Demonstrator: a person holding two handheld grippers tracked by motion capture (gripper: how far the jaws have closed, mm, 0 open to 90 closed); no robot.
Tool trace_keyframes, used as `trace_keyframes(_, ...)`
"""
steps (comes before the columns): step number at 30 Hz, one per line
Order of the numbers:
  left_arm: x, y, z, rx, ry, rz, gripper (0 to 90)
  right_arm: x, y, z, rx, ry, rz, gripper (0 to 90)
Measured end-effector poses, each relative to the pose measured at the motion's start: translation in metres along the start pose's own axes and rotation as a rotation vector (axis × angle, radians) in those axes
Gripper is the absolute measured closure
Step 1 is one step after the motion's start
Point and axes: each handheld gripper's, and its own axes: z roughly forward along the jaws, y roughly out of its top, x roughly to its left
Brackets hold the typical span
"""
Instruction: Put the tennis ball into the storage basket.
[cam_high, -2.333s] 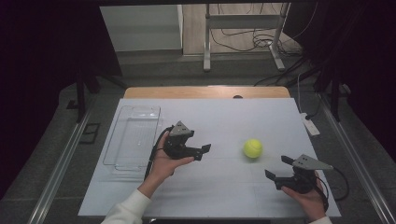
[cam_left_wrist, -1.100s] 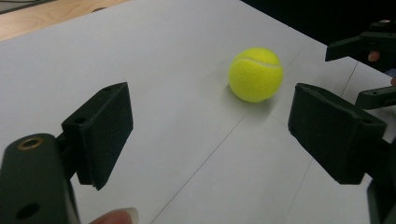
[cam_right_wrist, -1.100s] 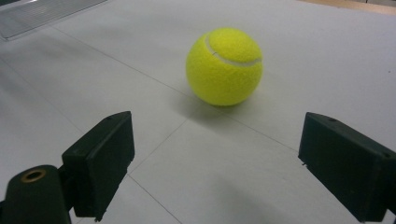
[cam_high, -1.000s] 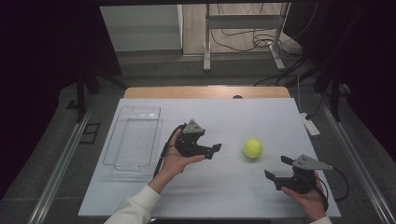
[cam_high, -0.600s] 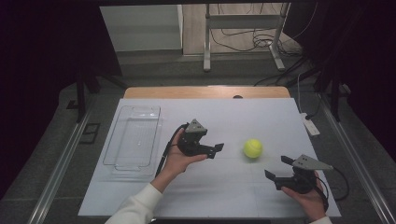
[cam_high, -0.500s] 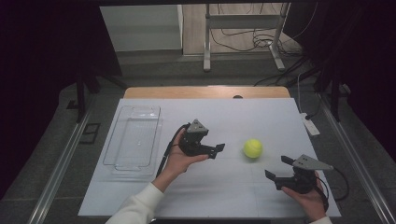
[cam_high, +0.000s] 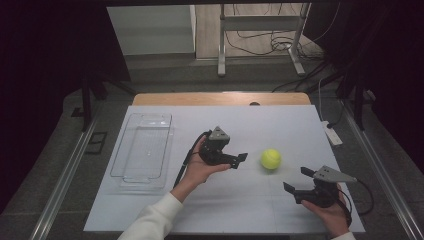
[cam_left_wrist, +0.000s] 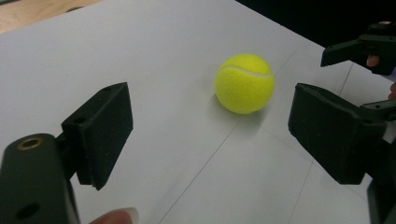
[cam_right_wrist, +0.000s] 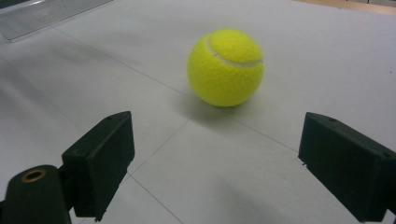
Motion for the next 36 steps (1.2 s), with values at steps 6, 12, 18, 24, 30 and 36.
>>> trace_keyframes(6,-0.001,0.005,0.007,0.005,-0.009,-0.002,15.3,0.000,0.000,0.001,0.004,0.001,0.000,11.2)
trace_keyframes(12,-0.003,0.010,0.018,0.020,-0.014,0.003,15.3,0.000,-0.001,0.001,0.006,0.004,0.000,11.2)
trace_keyframes(18,-0.003,0.013,0.028,0.031,-0.018,0.002,15.3,0.000,-0.001,0.001,0.008,0.008,0.000,11.2)
trace_keyframes(24,-0.003,0.016,0.036,0.044,-0.023,0.000,15.3,-0.001,-0.001,0.002,0.007,0.009,0.000,11.2)
trace_keyframes(30,-0.004,0.018,0.042,0.052,-0.027,0.001,15.3,-0.001,-0.001,0.002,0.010,0.009,0.002,11.2)
trace_keyframes(36,-0.005,0.020,0.046,0.052,-0.037,0.006,15.2,-0.001,-0.001,0.002,0.011,0.008,0.001,11.2)
